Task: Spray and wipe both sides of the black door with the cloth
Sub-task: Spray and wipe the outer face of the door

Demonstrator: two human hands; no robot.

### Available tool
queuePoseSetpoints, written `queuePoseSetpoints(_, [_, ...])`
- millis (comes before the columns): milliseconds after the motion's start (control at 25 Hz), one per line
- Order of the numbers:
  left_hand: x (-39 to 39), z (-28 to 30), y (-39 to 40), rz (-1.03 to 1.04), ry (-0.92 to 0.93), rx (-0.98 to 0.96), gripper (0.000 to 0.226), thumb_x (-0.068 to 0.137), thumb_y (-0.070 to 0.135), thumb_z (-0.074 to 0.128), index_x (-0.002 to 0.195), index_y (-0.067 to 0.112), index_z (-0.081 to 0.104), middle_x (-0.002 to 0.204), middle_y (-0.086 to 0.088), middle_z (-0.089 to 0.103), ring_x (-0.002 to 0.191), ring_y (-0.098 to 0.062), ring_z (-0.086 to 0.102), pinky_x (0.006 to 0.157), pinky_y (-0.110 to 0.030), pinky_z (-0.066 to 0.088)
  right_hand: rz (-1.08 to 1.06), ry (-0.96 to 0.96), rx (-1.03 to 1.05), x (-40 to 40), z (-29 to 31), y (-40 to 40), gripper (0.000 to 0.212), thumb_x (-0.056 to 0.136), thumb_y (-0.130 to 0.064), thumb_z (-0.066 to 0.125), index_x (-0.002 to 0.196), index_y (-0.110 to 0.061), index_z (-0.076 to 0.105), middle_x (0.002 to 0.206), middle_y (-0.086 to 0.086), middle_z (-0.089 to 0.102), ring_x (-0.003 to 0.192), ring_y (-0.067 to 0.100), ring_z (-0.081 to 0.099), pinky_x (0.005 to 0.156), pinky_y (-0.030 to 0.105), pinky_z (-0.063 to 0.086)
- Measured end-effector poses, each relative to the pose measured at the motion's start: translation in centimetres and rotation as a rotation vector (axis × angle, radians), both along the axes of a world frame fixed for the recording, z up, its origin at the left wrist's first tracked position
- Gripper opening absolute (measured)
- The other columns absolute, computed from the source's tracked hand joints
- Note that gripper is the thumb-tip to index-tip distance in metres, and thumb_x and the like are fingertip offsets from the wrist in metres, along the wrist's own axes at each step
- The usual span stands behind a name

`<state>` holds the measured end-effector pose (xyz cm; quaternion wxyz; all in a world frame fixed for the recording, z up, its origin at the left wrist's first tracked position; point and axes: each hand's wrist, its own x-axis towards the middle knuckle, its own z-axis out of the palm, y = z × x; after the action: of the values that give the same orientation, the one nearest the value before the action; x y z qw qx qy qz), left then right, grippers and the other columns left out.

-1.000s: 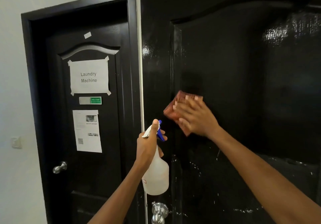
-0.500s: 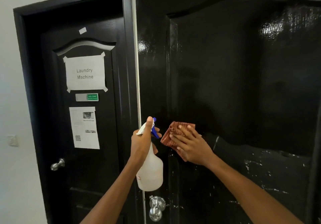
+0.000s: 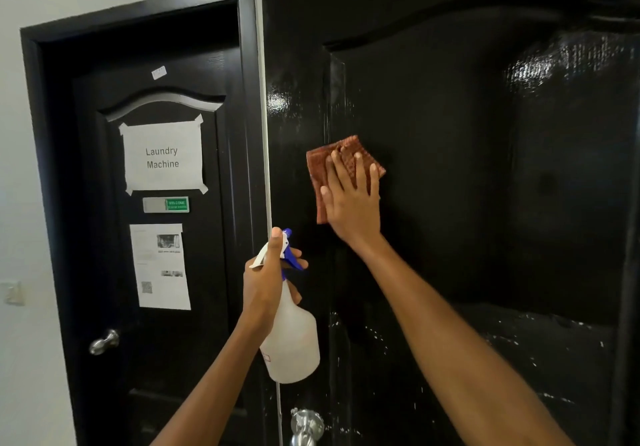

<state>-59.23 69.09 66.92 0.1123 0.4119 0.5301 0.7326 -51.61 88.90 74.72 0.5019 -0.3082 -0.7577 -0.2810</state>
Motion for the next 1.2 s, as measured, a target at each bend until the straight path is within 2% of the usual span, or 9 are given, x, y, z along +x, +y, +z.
queuePoseSetpoints(160, [0.6, -1.3, 0.1, -0.01, 0.017, -0.022, 0.063, 0.093, 0.065, 0.04, 0.095, 0.01, 0.07, 0.082, -0.01, 0.074, 0.052, -0.025, 0.061, 0.048, -0.03, 0.051, 0.102, -0.202, -0.082, 1.4, -13.9, -0.1, 0.068, 0.108, -0.05, 0.028, 0.164, -0.02, 0.004, 0.172, 0.009, 0.001, 0.157, 0.034, -0.007, 0.123, 0.06, 0.013])
queuePoseSetpoints(280, [1.9, -2.5, 1.0, -0.027, 0.033, -0.06, 0.063, 0.092, 0.066, 0.041, 0.094, 0.011, 0.071, 0.083, -0.009, 0.075, 0.058, -0.019, 0.065, 0.06, -0.034, 0.052, 0.115, -0.559, 0.017, 6.8, -23.7, 2.0, 0.065, 0.107, -0.05, 0.034, 0.164, -0.027, 0.013, 0.169, 0.0, 0.02, 0.158, 0.03, -0.001, 0.125, 0.056, 0.009])
queuePoseSetpoints(400, [3.6, -3.0, 2.1, -0.071, 0.066, -0.098, 0.064, 0.09, 0.066, 0.04, 0.093, 0.01, 0.071, 0.085, -0.006, 0.076, 0.057, -0.016, 0.065, 0.057, -0.029, 0.051, 0.03, -0.625, 0.074, 12.5, -24.7, 3.9, 0.063, 0.105, -0.052, 0.038, 0.162, -0.032, 0.02, 0.166, -0.006, 0.03, 0.157, 0.029, 0.012, 0.126, 0.05, 0.003])
queuePoseSetpoints(480, [4.4, -3.2, 2.6, -0.097, 0.081, -0.111, 0.066, 0.088, 0.066, 0.038, 0.092, 0.009, 0.071, 0.084, -0.005, 0.075, 0.058, -0.017, 0.065, 0.051, -0.025, 0.05, -0.011, -0.458, 0.011, 15.8, -22.3, 5.2, 0.06, 0.106, -0.051, 0.034, 0.161, -0.032, 0.022, 0.167, -0.003, 0.027, 0.157, 0.031, 0.007, 0.126, 0.051, 0.005])
queuePoseSetpoints(720, [4.7, -5.0, 3.5, -0.127, 0.036, -0.106, 0.065, 0.092, 0.063, 0.038, 0.095, 0.007, 0.07, 0.086, -0.009, 0.075, 0.054, -0.015, 0.063, 0.05, -0.025, 0.05, -0.12, 0.575, -0.396, 23.5, -19.4, 7.1, 0.069, 0.103, -0.04, 0.033, 0.164, -0.026, 0.003, 0.172, 0.002, 0.003, 0.157, 0.03, -0.002, 0.126, 0.055, 0.001])
queuePoseSetpoints(880, [4.3, -6.9, 2.9, -0.106, -0.004, -0.124, 0.064, 0.091, 0.063, 0.038, 0.096, 0.006, 0.069, 0.087, -0.01, 0.075, 0.051, -0.018, 0.062, 0.047, -0.027, 0.05, 0.098, 0.819, -0.52, 17.8, -18.1, 4.5, 0.072, 0.096, -0.036, 0.042, 0.161, -0.028, 0.015, 0.171, -0.007, 0.002, 0.157, 0.034, -0.005, 0.125, 0.061, 0.0])
queuePoseSetpoints(1000, [3.3, -7.6, 1.9, -0.058, -0.013, -0.131, 0.066, 0.091, 0.065, 0.038, 0.095, 0.007, 0.069, 0.088, -0.01, 0.075, 0.049, -0.024, 0.06, 0.048, -0.031, 0.05, 0.146, 0.488, -0.381, 12.3, -20.0, 2.5, 0.068, 0.102, -0.05, 0.041, 0.162, -0.028, 0.018, 0.17, -0.012, 0.0, 0.157, 0.035, -0.004, 0.125, 0.055, -0.005])
queuePoseSetpoints(1120, [1.9, -8.5, 0.8, 0.001, -0.024, -0.147, 0.066, 0.091, 0.066, 0.037, 0.094, 0.009, 0.069, 0.088, -0.009, 0.075, 0.05, -0.026, 0.059, 0.049, -0.032, 0.051, 0.161, 0.067, -0.183, 7.1, -22.7, 1.6, 0.061, 0.105, -0.048, 0.044, 0.16, -0.026, 0.028, 0.169, -0.004, 0.015, 0.157, 0.035, 0.006, 0.124, 0.061, 0.012])
queuePoseSetpoints(1200, [1.1, -9.2, 0.3, 0.047, -0.032, -0.164, 0.064, 0.091, 0.067, 0.038, 0.094, 0.011, 0.07, 0.087, -0.007, 0.075, 0.05, -0.025, 0.06, 0.048, -0.031, 0.051, 0.159, -0.036, -0.162, 4.4, -22.9, 0.5, 0.063, 0.107, -0.045, 0.043, 0.163, -0.026, 0.021, 0.169, -0.001, 0.012, 0.157, 0.036, 0.005, 0.123, 0.062, 0.016])
